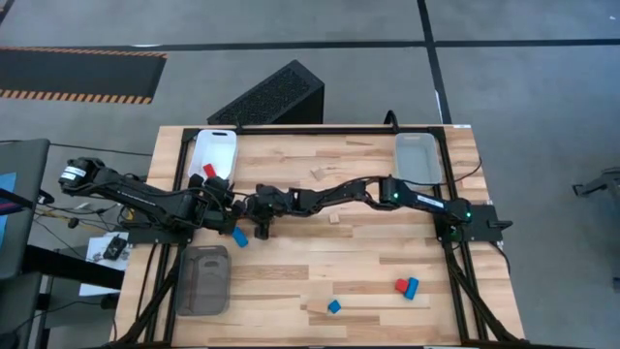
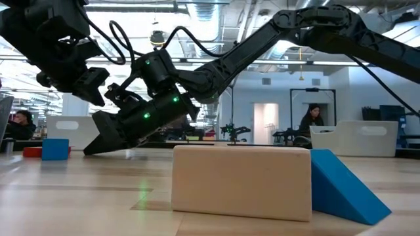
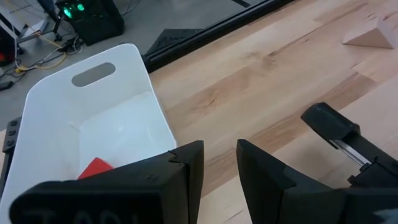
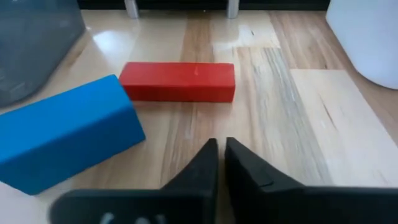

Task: Sort & place blocks by color
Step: Put the top red block into the white bin

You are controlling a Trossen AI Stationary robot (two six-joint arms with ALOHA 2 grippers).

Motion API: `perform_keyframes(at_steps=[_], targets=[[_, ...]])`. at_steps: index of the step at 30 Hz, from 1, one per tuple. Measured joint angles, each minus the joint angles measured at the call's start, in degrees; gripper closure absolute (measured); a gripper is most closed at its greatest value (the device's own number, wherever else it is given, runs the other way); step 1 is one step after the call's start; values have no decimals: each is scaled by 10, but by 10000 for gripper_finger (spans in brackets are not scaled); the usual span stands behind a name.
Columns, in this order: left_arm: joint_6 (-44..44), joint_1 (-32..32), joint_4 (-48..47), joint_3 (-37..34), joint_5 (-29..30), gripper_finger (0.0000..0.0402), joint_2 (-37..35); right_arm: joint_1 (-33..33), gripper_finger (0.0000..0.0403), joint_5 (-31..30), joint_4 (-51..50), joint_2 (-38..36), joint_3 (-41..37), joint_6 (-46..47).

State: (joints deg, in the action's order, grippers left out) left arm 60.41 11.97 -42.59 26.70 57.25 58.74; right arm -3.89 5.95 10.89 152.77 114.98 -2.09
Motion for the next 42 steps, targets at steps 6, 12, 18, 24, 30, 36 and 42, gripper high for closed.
perform_keyframes(at_steps=[6,12,18,24,30,36,42], targets=[[-13,0,-30,20,-66,314,0,-10,394,9,-11,-6,-1,0],[-12,0,-55,33,-140,314,0,-19,339,32,-43,-29,-3,5],[34,0,-93,21,-205,314,2,-17,322,30,-42,-36,-2,11],[66,0,-65,-2,-290,317,2,-14,328,31,-49,-36,-2,12],[83,0,-61,-16,-377,341,2,-20,329,46,-49,-36,-2,25],[88,0,-59,-16,-388,377,2,-30,329,64,-49,-36,-2,38],[64,0,-24,-16,-390,400,5,-30,329,75,-49,-36,-2,42]])
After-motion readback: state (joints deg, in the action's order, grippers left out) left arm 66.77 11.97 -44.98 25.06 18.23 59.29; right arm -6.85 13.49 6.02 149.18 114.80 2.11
